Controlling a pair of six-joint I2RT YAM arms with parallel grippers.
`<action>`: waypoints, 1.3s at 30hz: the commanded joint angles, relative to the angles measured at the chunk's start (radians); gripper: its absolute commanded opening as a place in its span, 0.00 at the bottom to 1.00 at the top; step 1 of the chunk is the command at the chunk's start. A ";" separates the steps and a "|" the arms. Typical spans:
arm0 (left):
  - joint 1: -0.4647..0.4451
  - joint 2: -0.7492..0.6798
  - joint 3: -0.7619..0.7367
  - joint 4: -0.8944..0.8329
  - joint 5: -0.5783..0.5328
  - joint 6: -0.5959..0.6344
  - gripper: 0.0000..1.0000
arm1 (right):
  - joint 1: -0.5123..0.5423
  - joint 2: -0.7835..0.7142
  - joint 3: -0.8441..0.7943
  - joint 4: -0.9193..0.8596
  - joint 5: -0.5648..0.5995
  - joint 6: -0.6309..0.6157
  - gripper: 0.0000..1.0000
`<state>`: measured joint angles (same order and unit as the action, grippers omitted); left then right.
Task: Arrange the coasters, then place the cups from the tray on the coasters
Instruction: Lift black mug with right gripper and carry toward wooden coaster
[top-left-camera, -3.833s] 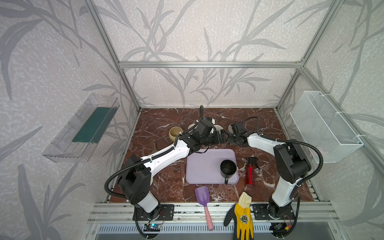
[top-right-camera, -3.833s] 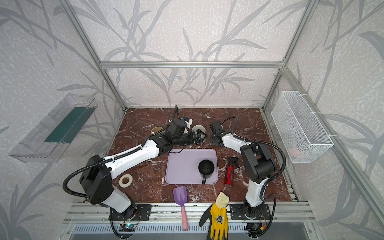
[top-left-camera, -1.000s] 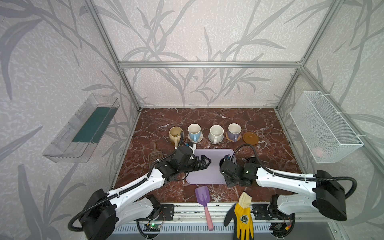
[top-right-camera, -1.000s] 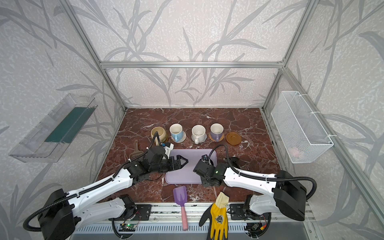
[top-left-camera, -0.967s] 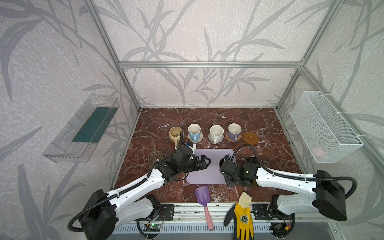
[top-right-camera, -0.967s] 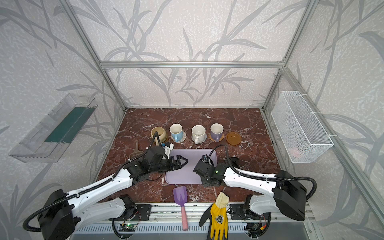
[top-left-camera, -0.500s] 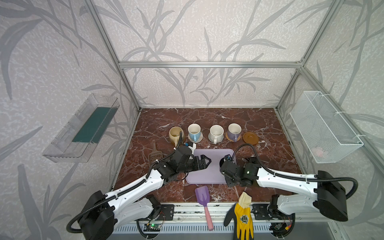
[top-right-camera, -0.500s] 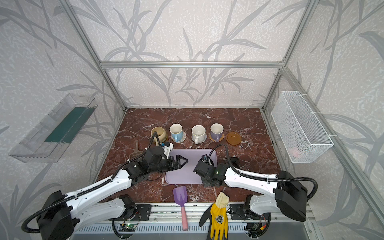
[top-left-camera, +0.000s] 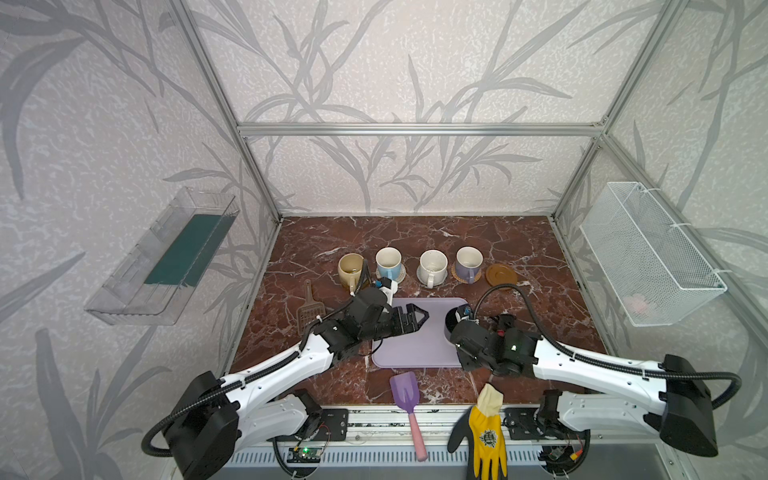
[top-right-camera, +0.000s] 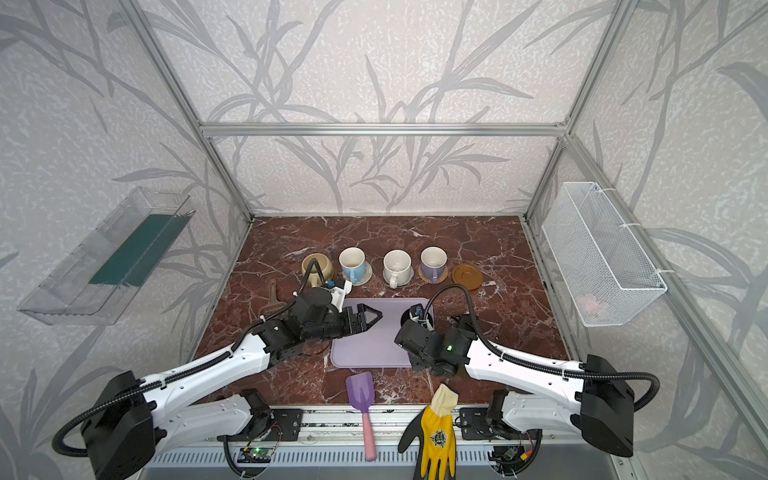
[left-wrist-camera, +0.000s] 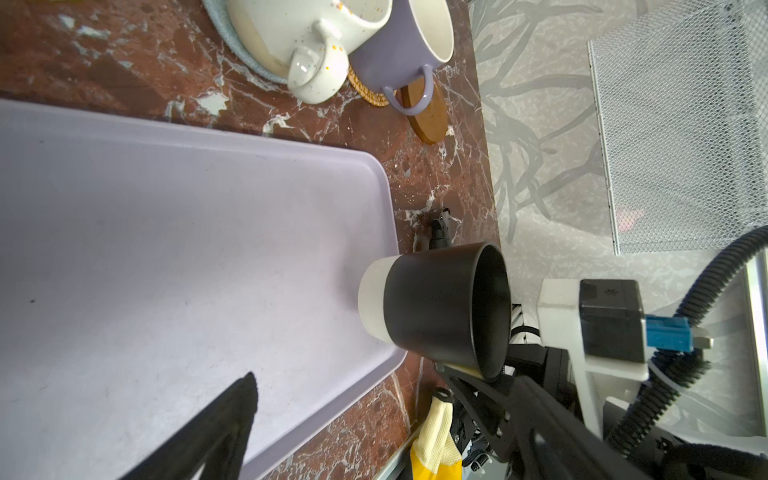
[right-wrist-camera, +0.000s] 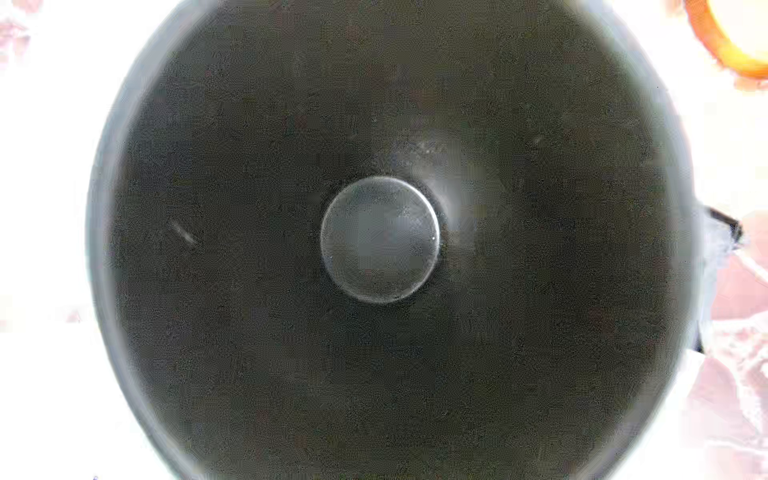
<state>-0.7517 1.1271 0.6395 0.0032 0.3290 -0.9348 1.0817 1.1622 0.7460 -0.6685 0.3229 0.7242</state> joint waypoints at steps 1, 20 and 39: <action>0.000 0.017 0.061 0.043 0.014 0.011 0.97 | 0.009 -0.027 0.040 0.006 0.064 -0.004 0.00; -0.002 0.036 0.136 0.021 -0.025 0.025 0.97 | -0.012 -0.132 0.107 -0.067 0.150 -0.066 0.00; -0.092 0.162 0.390 -0.139 -0.101 0.101 0.97 | -0.305 -0.253 0.125 -0.087 -0.006 -0.241 0.00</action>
<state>-0.8330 1.2686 0.9806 -0.1024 0.2546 -0.8642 0.8196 0.9489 0.8223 -0.7895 0.3244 0.5274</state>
